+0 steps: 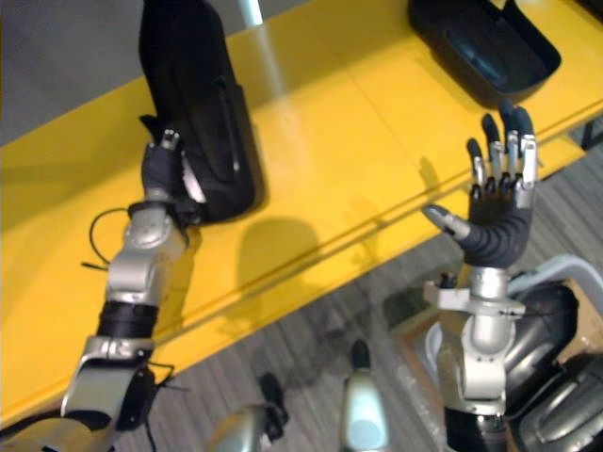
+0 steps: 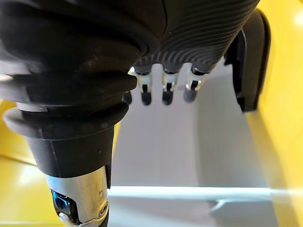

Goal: Walk over and take plastic housings, then place them on the shelf

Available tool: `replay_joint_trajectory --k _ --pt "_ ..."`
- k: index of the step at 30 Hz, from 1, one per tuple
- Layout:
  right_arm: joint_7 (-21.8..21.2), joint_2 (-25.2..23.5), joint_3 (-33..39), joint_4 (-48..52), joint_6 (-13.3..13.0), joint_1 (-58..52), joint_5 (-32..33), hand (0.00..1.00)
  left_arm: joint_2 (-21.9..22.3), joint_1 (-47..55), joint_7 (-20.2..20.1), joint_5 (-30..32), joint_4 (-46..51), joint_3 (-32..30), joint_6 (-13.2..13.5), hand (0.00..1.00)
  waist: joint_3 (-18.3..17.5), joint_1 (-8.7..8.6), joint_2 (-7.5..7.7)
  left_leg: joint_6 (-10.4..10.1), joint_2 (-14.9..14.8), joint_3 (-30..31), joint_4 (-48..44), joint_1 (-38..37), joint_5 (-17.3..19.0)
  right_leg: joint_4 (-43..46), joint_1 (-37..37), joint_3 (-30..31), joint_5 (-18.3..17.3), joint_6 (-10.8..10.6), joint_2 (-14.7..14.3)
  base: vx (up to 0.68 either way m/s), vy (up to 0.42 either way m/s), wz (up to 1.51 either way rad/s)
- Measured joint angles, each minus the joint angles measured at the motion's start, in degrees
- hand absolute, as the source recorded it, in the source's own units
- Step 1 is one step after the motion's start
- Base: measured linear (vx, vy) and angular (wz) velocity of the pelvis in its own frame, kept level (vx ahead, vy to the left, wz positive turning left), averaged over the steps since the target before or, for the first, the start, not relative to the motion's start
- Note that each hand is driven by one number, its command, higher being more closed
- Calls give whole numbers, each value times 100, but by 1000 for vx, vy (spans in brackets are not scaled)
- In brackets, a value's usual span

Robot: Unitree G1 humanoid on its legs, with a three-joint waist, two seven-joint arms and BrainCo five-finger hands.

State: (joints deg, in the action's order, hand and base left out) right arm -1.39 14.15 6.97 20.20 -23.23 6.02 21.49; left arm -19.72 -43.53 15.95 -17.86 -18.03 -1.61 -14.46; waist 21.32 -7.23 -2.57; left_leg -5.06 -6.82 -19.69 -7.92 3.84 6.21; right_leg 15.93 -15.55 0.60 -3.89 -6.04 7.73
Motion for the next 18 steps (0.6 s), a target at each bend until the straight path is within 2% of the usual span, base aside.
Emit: replay_joint_trajectory --k 4,10,13,17,18 --pt "-21 51 -256 2 -7 -8 22 0 -70 -160 -322 -29 -408 19 -233 100 0 -15 -4 -12 12 -34 61 -224 -7 -68 225 -22 3 -6 13 9 8 -4" --pt "-113 181 -268 -1 -12 -16 25 0 -262 -147 -1148 -22 -603 42 -510 100 -1 -59 -49 -11 92 -134 55 -293 -9 -158 366 -71 39 -67 119 -17 10 3" --pt "-113 215 -286 -24 -7 -14 26 0 -288 -124 -1474 -22 -678 47 -562 100 -11 -61 -88 14 131 -136 54 -292 -25 -164 366 -62 66 -109 155 -42 18 2" --pt "-118 284 -395 -42 6 -15 31 0 -302 22 -1687 -29 -696 62 -568 100 -48 -74 -149 17 154 -143 51 -291 -27 -167 360 -54 90 -119 181 -40 9 -1" --pt "-119 284 -399 -45 6 -15 32 0 -302 76 -1737 -31 -691 67 -568 0 -63 -78 -173 35 162 -146 47 -288 -40 -166 357 -54 92 -122 193 -30 4 1"
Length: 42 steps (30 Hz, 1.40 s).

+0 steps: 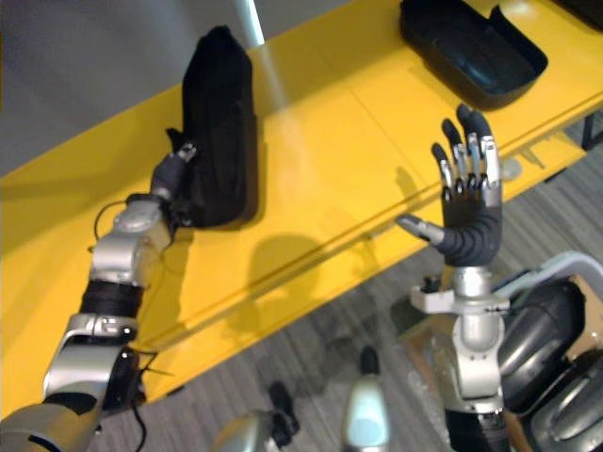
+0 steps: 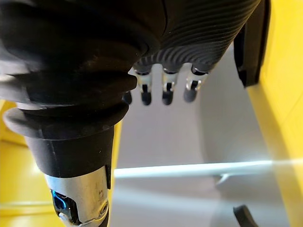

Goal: Walk over and take plastic housings, then place them on the shelf

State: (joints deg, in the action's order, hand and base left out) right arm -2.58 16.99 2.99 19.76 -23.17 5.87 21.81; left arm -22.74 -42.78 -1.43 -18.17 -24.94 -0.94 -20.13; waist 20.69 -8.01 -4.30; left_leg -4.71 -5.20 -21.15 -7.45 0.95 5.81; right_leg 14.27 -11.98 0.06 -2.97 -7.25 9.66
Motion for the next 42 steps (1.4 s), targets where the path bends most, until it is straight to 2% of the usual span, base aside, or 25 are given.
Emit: replay_joint_trajectory --k 7,13,17,19,24,26,29,30,31,33,35,37,42 --pt "-118 51 -4 -10 0 0 94 0 -5 296 -160 -171 78 16 3 0 -76 -2 -123 5 23 -9 0 19 -44 4 -46 8 4 -8 32 -14 0 0" --pt "-118 71 -39 -15 0 -19 91 0 -57 716 -314 -266 541 176 31 0 -124 3 -180 -7 38 -6 92 7 -132 5 -54 -19 4 -8 47 -4 -3 1" --pt "-119 71 -38 -16 0 -124 87 0 -75 1111 -374 -413 992 170 91 0 -162 6 -185 -11 42 3 106 9 -154 12 -46 -43 10 -8 58 1 -2 2" --pt "-119 70 -30 -15 -2 -248 79 0 -74 1426 -366 -458 1159 176 133 0 -319 0 -184 -11 42 9 114 9 -154 14 -21 -60 25 -11 59 43 -2 3" --pt "-129 11 2 -14 -7 -530 -22 0 -76 2065 -186 -763 1673 -62 205 0 -495 -2 -141 -12 41 49 132 0 -156 2 31 -145 25 -11 71 9 -2 7" --pt "-125 -60 41 -16 -8 -634 -45 0 -76 2311 -75 -887 2013 -347 363 0 -496 4 -139 -24 42 100 152 -48 -179 -16 100 -176 31 -11 73 -20 -7 9" --pt "-119 -173 45 -52 -11 -915 -77 0 -101 2562 160 -900 2635 -889 783 0 -669 37 -149 -51 44 276 376 -194 -307 -221 314 -341 56 5 55 -22 -20 19" --pt "-112 -241 52 -90 -11 -971 -102 0 -118 2642 281 -903 2869 -1119 992 0 -809 78 -149 -56 35 309 440 -198 -336 -307 336 -375 60 16 31 -16 -20 10" --pt "-110 -284 58 -110 -13 -983 -137 0 -122 2696 323 -905 2992 -1229 1091 0 -873 83 -149 -66 28 323 482 -207 -360 -367 366 -407 79 32 19 -6 -28 13" --pt "-98 -440 128 -314 -29 -996 -239 0 -128 2872 560 -904 3361 -1521 1537 0 -1019 121 -144 -67 -3 348 566 -339 -393 -655 613 -492 174 68 -35 -8 -12 7" --pt "-78 -581 190 -454 -32 -1020 -241 0 -123 3148 657 -906 3682 -1717 1813 0 -1166 147 -141 -67 -20 368 627 -397 -393 -894 760 -539 256 65 -70 16 -1 6" --pt "21 -723 268 -479 -34 -1123 -246 0 46 3400 692 -907 4009 -1843 2028 0 -1281 147 -141 -67 -20 502 676 -403 -394 -1157 937 -684 371 61 -79 36 -3 23" --pt "290 -1173 344 -536 -33 -1250 -471 0 1339 4572 651 -891 4853 -1889 2623 0 -1407 369 20 -63 -23 636 745 -491 -401 -1930 1446 -891 762 45 -176 30 -20 12"
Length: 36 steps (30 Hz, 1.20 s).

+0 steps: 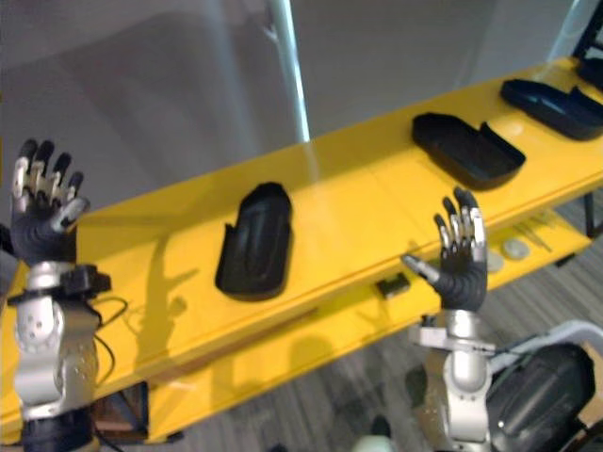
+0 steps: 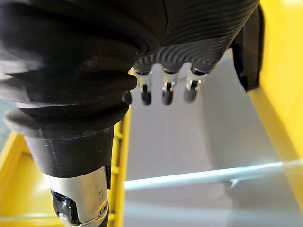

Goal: Walk over and take plastic housings, then place them on the shelf

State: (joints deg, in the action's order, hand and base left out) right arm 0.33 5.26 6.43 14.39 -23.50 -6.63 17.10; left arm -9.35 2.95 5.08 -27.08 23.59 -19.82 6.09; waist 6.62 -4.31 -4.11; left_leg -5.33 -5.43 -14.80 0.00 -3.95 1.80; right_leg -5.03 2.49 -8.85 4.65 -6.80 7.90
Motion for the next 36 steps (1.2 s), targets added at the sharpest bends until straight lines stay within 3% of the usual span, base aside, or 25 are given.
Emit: replay_joint_trajectory --k 3,4,10,14,16,22,30,36 --pt "108 -94 67 -112 2 11 -15 0 341 339 -26 65 77 29 318 0 -29 80 53 -6 0 49 36 -55 -4 -10 88 -84 0 3 -35 -7 -16 12" --pt "342 -454 245 -376 1 -23 -98 0 1042 832 784 736 368 -483 2381 0 -131 351 440 -19 -16 174 182 -198 -57 -10 253 -228 -40 51 -66 3 -2 3" --pt "341 -454 242 -376 1 -16 -98 0 1042 829 824 755 506 -482 2385 0 -70 353 491 -19 -14 183 178 -195 -57 28 253 -230 -40 51 -65 0 0 0" --pt "336 -451 245 -371 1 35 -92 0 1039 826 1222 1040 501 -522 2384 0 78 376 583 -20 -12 213 130 -75 -54 -11 165 -260 -48 55 -60 -2 -1 4" --pt "336 -424 258 -366 1 77 -87 0 1039 779 1653 1388 473 -649 2377 0 165 376 644 -18 -6 310 66 112 -55 -10 53 -326 -42 52 -51 -14 -6 16" --pt "332 -318 331 -366 73 176 44 0 1231 773 3030 2129 212 -1153 2347 0 193 494 639 8 1 396 -45 201 -4 43 96 -403 -31 45 -44 41 2 10" --pt "277 -322 339 -383 140 249 175 0 1247 1016 3515 2359 -655 -1715 2149 0 229 534 583 61 87 496 -73 50 86 44 315 -524 -61 14 52 -19 20 4" --pt "358 -319 291 -498 134 250 176 0 1241 1065 4509 2404 -1544 -2155 2147 0 245 541 544 59 121 497 -36 14 96 44 338 -550 -122 13 105 -15 8 -1"
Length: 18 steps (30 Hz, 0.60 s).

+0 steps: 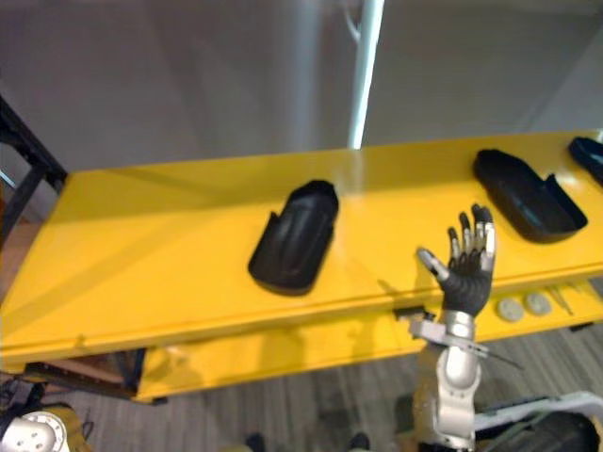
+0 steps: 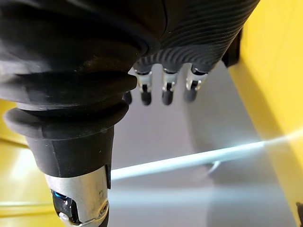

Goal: Walk over and take plastic housings, then place them on the shelf

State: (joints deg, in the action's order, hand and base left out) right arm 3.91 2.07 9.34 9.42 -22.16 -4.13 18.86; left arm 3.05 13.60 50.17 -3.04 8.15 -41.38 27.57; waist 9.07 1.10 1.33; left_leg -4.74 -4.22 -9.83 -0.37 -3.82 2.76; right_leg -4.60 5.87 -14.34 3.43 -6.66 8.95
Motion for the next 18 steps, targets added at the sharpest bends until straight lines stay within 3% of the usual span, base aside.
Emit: replay_joint_trajectory --k 3,6,10,11,12,14,18 --pt "126 15 -80 -134 0 1 0 0 -32 3 376 -113 -925 -306 -5 0 -15 3 24 -5 21 22 10 3 -6 1 10 -20 13 -20 -5 37 14 5" --pt "265 111 -186 -133 4 17 11 0 -44 2 152 -750 -2341 -496 -23 0 -19 -6 30 4 26 116 -34 86 7 16 3 -132 8 -17 -4 40 7 17" --pt "273 409 -203 -143 10 554 119 0 -62 -39 -992 -2010 -3833 -366 -444 0 308 -16 27 28 -112 187 -1043 708 445 673 -466 -117 -235 53 9 -74 29 2" --pt "274 558 -188 -143 9 873 121 0 -137 -130 -1559 -2473 -4237 -149 -830 0 561 -43 26 60 -129 226 -1346 950 527 886 -677 -84 -287 36 31 -158 47 0" --pt "275 587 -181 -143 10 942 121 0 -166 -162 -1646 -2546 -4330 -81 -894 0 612 -48 23 70 -127 239 -1393 1009 535 925 -726 -80 -294 33 39 -182 42 3" --pt "382 764 -203 -152 10 1498 95 0 -375 -495 -2309 -2985 -4825 455 -1439 0 1031 -48 21 76 -96 228 -1594 1369 537 1130 -1132 58 -281 13 96 -212 45 -8" --pt "427 837 -333 -150 11 1913 9 0 -482 -664 -2691 -3466 -5235 932 -1663 0 1329 -91 -26 47 -40 86 -1614 1430 565 1096 -1315 279 -188 0 147 -115 47 -25"
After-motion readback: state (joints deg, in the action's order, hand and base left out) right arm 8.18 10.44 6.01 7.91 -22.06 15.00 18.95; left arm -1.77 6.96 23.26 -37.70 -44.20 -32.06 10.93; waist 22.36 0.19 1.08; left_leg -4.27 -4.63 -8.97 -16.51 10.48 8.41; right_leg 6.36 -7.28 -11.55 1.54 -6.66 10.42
